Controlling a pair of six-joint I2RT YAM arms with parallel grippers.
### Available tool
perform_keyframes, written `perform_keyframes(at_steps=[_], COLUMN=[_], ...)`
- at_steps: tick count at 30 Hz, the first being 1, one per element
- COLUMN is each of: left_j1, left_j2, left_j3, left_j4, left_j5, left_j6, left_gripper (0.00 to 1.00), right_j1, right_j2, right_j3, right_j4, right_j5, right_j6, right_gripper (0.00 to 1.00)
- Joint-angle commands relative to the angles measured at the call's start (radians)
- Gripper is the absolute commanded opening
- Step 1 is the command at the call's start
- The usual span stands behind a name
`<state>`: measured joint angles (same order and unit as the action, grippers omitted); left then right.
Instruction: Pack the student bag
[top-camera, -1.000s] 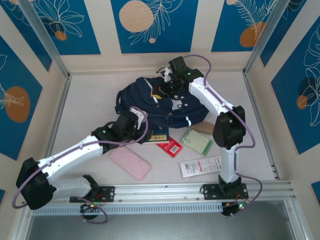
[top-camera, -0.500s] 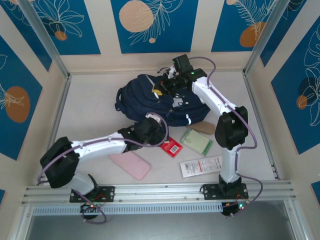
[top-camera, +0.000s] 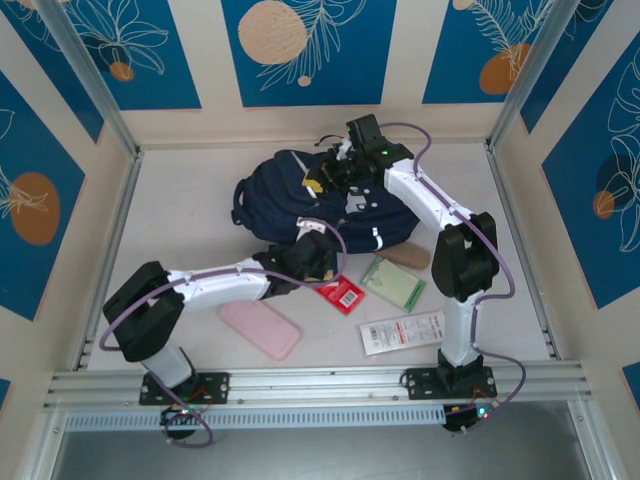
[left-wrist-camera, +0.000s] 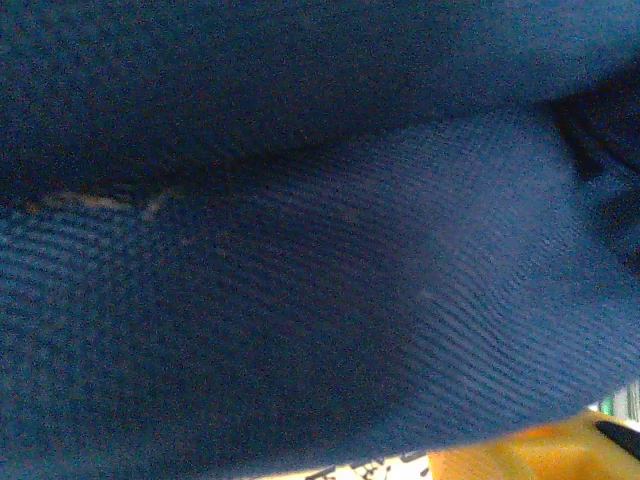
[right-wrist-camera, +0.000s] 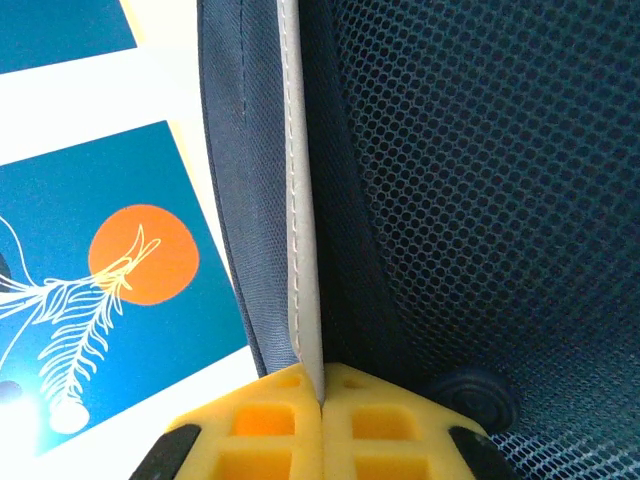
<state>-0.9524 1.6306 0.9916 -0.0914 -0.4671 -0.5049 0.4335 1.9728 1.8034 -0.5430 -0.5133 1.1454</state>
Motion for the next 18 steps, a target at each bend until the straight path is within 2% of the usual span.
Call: perform_keyframes(at_steps=[1, 5, 9, 18], left_j1=[-0.009, -0.009, -0.01, 0.001], left_j2=[0.013, 0.004, -0.014, -0.064], left_j3=[0.041, 0.034, 0.025, 0.001], left_j4=[0.042, 0.038, 0.014, -0.098], left_j5=[-0.039, -0.042, -0.033, 0.023], left_j6=[-0.007, -0.006, -0.001, 0.0], left_gripper=[0.37, 0.16, 0.01, 0.0], right_j1=[-0.002, -0.006, -0.011, -0.024], right_j2=[-0.069, -0.074, -0.071, -0.065], right_j3=[-0.009, -0.032, -0.04, 0.002], right_j4=[0.067, 0.065, 0.044, -0.094], right_j5=[-0.062, -0.048, -0.034, 0.068], right_j6=[0.032, 0.017, -0.01, -0.162], right_gripper=[0.0, 0.0, 0.0, 0.0])
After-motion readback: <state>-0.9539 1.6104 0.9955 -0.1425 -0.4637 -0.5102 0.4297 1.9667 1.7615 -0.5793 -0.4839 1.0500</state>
